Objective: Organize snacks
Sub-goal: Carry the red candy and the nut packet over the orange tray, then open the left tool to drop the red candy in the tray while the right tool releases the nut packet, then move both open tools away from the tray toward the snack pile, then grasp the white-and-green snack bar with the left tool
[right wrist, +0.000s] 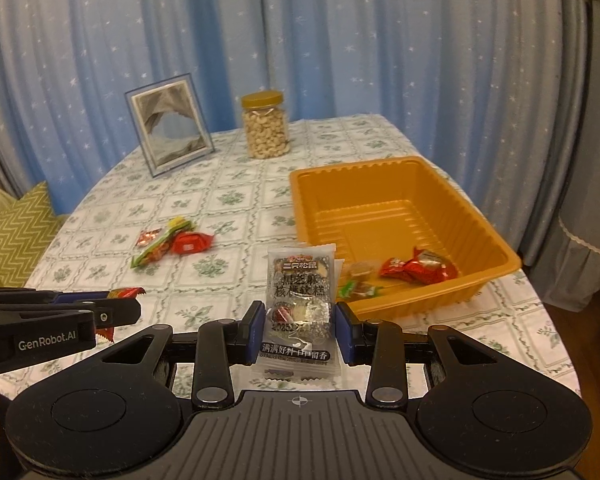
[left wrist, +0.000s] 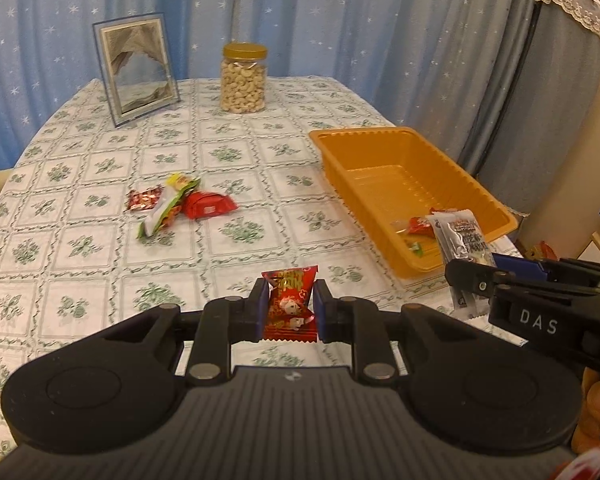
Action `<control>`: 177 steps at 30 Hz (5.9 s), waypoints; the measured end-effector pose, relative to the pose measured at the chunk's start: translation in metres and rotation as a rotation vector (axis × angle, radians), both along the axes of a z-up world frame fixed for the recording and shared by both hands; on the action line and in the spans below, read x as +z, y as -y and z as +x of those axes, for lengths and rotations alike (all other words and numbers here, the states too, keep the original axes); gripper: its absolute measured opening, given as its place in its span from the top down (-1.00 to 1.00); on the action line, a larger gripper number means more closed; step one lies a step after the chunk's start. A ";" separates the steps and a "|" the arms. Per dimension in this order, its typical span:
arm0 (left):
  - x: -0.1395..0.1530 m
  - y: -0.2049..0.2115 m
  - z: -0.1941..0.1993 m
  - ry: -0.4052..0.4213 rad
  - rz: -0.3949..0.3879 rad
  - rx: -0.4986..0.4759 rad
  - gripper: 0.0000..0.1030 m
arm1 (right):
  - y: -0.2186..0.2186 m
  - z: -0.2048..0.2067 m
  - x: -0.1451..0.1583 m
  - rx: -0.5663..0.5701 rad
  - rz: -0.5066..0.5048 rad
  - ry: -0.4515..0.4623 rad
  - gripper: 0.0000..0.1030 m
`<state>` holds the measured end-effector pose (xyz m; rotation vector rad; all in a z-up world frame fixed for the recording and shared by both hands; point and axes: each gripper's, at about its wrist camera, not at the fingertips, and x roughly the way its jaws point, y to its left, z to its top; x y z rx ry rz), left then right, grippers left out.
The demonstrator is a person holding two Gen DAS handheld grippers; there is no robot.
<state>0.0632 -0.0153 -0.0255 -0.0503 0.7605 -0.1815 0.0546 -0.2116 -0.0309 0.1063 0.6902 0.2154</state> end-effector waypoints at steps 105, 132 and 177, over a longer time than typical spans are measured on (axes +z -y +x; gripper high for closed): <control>-0.002 0.012 0.023 0.024 -0.050 0.029 -0.39 | 0.074 0.022 -0.004 -0.171 0.088 -0.068 -0.53; 0.015 -0.014 -0.008 0.064 -0.046 0.060 -0.54 | 0.030 0.003 0.009 -0.067 0.054 -0.052 -0.53; -0.032 -0.135 0.096 -0.024 0.033 0.107 -0.53 | -0.096 0.102 -0.034 0.184 0.039 -0.075 -0.53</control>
